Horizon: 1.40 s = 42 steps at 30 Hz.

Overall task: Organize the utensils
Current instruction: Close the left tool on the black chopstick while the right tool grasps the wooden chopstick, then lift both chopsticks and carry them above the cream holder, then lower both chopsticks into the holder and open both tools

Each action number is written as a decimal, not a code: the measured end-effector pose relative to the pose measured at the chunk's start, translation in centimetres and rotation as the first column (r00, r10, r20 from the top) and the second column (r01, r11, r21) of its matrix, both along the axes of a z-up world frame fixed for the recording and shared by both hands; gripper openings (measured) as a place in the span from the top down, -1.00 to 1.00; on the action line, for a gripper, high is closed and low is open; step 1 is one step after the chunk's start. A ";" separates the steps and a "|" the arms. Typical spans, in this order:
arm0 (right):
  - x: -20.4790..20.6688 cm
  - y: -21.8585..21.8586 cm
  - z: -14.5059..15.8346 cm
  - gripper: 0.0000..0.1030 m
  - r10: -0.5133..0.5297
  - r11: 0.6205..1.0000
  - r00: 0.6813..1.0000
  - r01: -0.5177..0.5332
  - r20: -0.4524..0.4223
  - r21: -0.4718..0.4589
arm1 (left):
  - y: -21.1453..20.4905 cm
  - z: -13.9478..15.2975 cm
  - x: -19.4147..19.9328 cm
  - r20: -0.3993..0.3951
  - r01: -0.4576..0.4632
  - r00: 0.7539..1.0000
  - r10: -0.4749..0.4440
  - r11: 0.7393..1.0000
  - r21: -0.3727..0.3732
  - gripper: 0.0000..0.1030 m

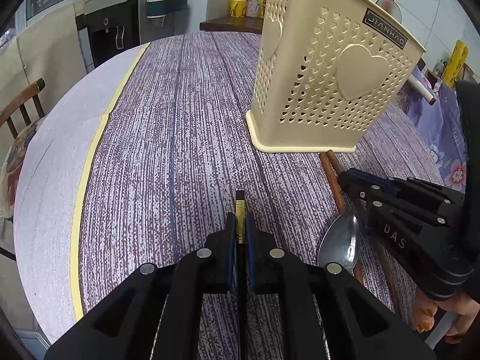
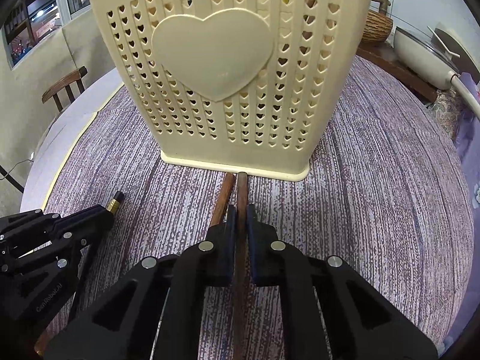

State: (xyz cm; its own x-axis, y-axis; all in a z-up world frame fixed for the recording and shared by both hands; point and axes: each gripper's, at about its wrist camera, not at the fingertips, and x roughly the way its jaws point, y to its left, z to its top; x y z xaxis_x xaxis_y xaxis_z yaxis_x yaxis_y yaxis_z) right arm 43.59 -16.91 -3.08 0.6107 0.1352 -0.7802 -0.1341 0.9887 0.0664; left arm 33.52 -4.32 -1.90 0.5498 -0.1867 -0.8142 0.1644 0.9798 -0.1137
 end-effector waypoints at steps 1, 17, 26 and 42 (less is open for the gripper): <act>0.0 -0.2 0.0 0.84 -0.003 1.000 1.000 0.003 0.000 0.008 | 0.0 0.0 0.0 0.000 0.000 1.000 0.000 1.000 0.000 0.84; -3.6 -2.4 2.7 0.84 -0.040 0.993 0.996 0.030 0.083 0.112 | 0.6 1.4 -0.2 0.028 -0.024 0.999 0.026 0.998 -0.062 0.85; -6.6 -2.6 8.0 0.84 -0.021 0.986 0.980 -0.012 0.198 0.167 | 1.6 7.9 -2.5 0.165 0.007 0.986 0.016 0.991 -0.137 0.85; -12.8 -5.3 16.0 0.85 -0.039 0.980 0.932 -0.036 0.360 0.198 | 3.7 15.2 -7.1 0.356 0.047 0.934 0.022 0.981 -0.186 0.85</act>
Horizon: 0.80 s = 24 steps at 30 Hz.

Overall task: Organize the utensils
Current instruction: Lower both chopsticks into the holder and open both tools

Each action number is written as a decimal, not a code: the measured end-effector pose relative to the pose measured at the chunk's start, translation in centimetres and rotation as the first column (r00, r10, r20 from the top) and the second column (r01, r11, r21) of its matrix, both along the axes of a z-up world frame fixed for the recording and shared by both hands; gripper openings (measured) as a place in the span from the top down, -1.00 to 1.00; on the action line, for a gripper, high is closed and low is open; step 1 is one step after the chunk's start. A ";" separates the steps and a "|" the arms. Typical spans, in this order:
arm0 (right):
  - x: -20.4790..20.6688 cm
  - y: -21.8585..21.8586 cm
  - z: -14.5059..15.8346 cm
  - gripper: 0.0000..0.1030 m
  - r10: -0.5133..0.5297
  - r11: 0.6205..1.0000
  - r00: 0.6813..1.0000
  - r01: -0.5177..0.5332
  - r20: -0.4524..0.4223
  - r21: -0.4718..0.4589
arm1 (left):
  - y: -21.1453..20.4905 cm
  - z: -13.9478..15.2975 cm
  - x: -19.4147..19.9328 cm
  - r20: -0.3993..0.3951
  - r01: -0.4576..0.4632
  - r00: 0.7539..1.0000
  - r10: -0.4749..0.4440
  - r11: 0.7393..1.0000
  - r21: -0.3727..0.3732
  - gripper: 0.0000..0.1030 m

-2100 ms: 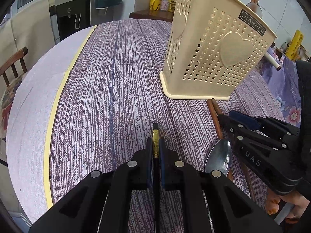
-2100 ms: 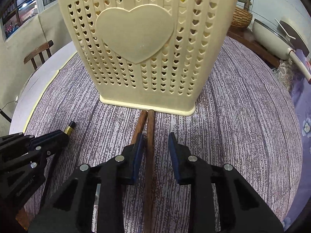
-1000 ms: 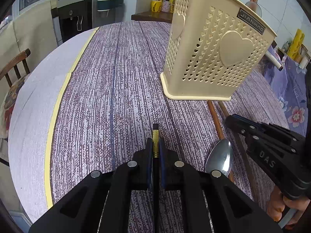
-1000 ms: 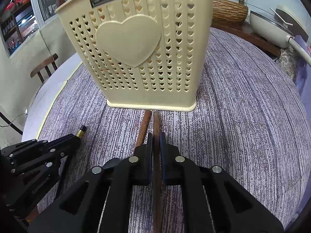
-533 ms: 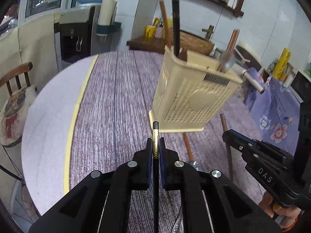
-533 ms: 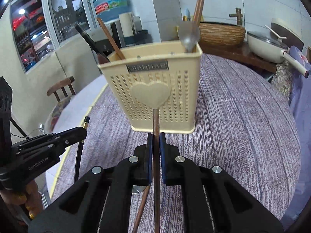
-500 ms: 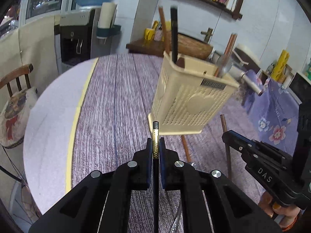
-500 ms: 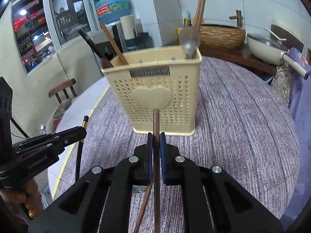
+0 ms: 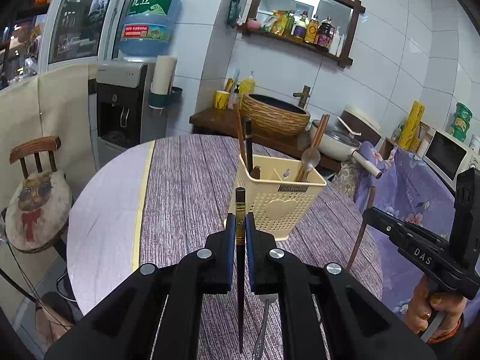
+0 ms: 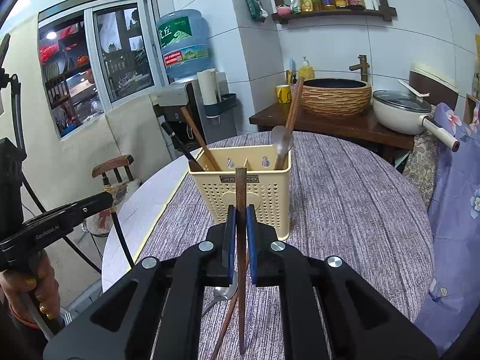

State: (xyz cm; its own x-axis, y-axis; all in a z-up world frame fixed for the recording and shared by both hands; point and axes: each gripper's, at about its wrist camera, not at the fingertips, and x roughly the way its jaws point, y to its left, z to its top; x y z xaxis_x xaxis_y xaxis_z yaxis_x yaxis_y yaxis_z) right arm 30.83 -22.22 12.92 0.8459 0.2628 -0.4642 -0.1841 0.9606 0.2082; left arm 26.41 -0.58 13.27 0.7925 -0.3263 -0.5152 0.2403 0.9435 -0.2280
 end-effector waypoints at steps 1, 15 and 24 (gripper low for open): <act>-0.1 -0.1 0.1 0.85 -0.004 1.000 1.000 0.004 0.002 0.002 | 0.1 0.1 0.0 0.002 0.001 1.000 -0.001 1.000 -0.004 0.85; -0.8 -0.3 0.6 0.85 -0.013 1.000 1.000 0.013 0.010 -0.010 | 0.2 0.8 -0.5 0.022 -0.001 1.000 0.001 1.000 0.007 0.85; -0.6 -0.6 2.4 0.85 0.002 1.000 0.999 -0.002 0.034 0.004 | -0.2 2.7 -0.4 0.049 0.029 0.998 -0.029 1.000 -0.003 0.85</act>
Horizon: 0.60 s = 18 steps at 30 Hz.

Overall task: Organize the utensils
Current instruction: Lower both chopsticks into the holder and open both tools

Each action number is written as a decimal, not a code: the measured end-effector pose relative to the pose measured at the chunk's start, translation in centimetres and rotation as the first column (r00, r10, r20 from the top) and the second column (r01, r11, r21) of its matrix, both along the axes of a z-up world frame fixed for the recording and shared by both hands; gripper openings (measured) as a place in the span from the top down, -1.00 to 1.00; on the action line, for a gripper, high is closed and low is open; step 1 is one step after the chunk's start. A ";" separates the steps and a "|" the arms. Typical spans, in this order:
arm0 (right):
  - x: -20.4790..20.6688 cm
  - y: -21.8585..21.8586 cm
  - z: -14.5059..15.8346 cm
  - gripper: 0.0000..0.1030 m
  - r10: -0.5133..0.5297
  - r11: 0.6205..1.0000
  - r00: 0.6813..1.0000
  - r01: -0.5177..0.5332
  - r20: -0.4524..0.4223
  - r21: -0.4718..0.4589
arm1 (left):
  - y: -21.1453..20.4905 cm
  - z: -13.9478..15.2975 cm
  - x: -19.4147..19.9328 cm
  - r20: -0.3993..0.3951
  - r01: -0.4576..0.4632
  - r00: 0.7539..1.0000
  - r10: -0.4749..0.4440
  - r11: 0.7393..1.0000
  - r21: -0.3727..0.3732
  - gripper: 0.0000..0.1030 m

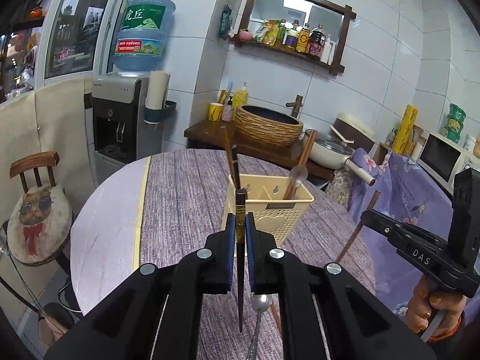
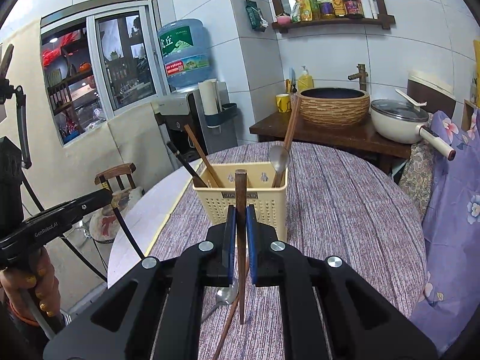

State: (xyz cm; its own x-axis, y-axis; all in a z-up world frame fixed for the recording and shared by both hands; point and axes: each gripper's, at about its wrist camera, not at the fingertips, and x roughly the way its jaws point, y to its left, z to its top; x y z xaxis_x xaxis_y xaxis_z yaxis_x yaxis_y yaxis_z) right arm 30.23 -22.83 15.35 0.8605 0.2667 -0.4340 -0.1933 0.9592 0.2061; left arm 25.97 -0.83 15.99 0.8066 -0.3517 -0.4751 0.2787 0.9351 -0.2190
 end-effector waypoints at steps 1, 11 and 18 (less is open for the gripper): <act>0.1 0.0 0.3 0.85 0.002 1.000 1.000 -0.002 0.003 0.000 | -0.1 0.4 0.3 -0.004 0.011 1.000 -0.011 1.000 -0.010 0.85; 3.8 0.0 9.1 0.85 -0.007 1.000 0.997 0.009 0.080 -0.025 | -2.3 8.5 3.2 0.075 0.043 0.996 -0.042 0.999 -0.011 0.85; 7.0 -1.2 15.7 0.85 -0.084 0.996 0.984 0.081 0.156 0.021 | -3.9 13.5 6.5 0.163 -0.057 0.985 0.059 0.998 -0.012 0.85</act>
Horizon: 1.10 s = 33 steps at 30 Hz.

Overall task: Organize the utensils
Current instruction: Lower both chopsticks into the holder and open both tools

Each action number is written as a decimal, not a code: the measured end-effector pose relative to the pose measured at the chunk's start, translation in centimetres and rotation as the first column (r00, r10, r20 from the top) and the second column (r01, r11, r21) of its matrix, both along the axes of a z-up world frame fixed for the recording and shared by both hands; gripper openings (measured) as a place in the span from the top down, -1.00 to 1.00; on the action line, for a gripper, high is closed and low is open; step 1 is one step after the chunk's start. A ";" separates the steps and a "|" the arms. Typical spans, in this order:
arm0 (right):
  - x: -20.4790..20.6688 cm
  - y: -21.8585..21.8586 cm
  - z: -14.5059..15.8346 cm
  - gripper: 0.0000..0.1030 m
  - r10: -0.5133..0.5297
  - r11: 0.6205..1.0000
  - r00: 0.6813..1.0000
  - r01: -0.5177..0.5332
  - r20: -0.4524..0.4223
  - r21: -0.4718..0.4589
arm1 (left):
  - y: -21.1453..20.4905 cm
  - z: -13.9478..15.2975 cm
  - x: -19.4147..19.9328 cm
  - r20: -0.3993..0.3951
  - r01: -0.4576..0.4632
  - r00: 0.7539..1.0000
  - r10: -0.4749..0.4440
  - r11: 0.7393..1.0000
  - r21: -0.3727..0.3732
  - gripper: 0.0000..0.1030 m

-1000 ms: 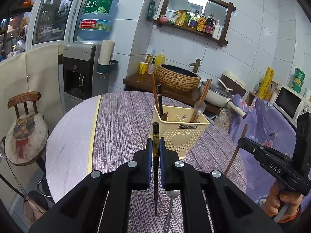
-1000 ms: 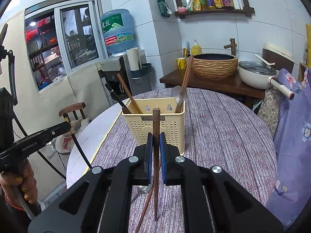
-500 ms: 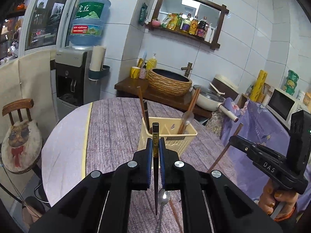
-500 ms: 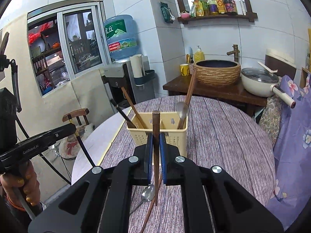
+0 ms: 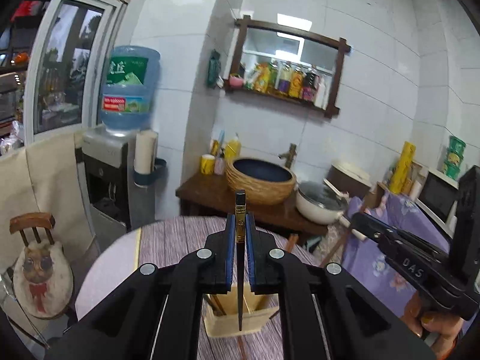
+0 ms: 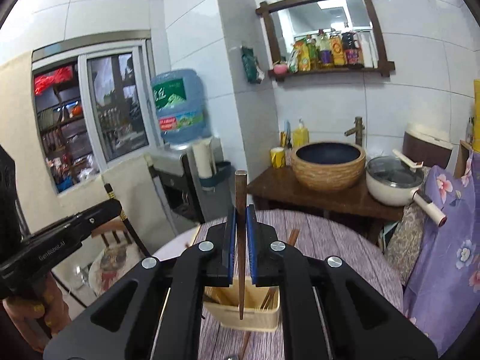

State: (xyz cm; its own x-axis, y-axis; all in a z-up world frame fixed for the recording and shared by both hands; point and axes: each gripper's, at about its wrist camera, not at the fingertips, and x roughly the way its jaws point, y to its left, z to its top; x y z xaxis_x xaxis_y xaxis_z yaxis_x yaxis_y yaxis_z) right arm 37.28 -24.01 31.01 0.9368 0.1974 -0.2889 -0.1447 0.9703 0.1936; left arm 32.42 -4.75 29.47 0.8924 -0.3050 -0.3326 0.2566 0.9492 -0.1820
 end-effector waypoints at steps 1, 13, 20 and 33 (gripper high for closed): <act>0.4 0.0 0.4 0.85 -0.011 1.000 1.000 0.011 0.007 0.003 | -0.2 0.2 0.6 0.013 -0.023 1.000 0.023 1.000 0.005 0.85; 6.1 0.3 -7.4 0.84 -0.102 0.995 0.993 0.101 -0.063 -0.025 | -2.4 -6.7 4.6 -0.057 -0.093 0.994 0.095 0.994 0.051 0.85; 7.2 0.9 -11.3 0.84 -0.096 0.994 0.988 0.089 -0.122 -0.061 | -3.4 -11.5 5.9 -0.135 -0.072 0.987 0.084 0.993 0.093 0.85; 7.0 0.0 -13.0 0.82 -0.087 0.996 0.990 0.083 -0.113 -0.041 | -3.5 -14.5 5.4 -0.160 -0.047 0.985 0.066 0.992 0.121 0.81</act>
State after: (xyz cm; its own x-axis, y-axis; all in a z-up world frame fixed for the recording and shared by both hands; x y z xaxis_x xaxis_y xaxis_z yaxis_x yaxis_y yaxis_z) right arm 44.29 -24.00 18.05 0.9100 0.1060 -0.4008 -0.0403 0.9848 0.1691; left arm 37.81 -8.25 14.95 0.8376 -0.2064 -0.5057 0.1777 0.9785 -0.1050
